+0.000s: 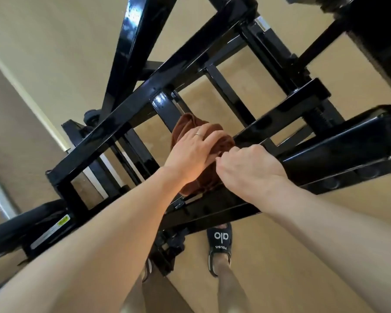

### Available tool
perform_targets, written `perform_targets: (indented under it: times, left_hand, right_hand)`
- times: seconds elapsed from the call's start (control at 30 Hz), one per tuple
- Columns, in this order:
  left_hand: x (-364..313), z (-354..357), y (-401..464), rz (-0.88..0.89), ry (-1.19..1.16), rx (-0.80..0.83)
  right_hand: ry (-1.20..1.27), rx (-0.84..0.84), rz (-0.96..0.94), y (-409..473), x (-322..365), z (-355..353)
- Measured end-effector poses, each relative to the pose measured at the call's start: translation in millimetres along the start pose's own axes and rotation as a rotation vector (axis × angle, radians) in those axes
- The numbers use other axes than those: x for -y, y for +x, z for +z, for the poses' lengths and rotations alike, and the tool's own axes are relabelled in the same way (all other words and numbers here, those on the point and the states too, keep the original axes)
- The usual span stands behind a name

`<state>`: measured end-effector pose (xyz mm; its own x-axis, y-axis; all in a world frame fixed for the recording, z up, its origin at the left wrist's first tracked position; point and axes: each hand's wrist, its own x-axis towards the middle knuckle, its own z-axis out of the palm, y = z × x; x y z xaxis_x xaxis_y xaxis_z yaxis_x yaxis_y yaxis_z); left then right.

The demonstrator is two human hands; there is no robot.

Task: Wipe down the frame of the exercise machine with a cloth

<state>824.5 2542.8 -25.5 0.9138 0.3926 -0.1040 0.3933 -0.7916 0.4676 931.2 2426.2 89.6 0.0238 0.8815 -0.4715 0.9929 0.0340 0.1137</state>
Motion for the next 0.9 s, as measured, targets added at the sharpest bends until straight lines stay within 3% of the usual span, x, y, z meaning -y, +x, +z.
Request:
perform_targets:
  times: [0.13, 0.33, 0.53, 0.73, 0.9]
  left_hand:
    - [25, -19, 9, 0.026, 0.13, -0.004]
    - [57, -48, 47, -0.176, 0.152, -0.041]
    - [-11, -2, -22, -0.01, -0.024, -0.017]
    - [23, -26, -10, 0.138, 0.128, 0.062]
    - [68, -58, 23, -0.051, 0.16, -0.039]
  right_hand:
    - [-0.019, -0.037, 0.013, 1, 1, 4]
    - [-0.032, -0.043, 0.031, 4, 0, 4]
    - [-0.008, -0.036, 0.064, 4, 0, 4]
    - [-0.027, -0.013, 0.043, 6, 2, 4]
    - [-0.028, 0.021, 0.043, 5, 2, 1]
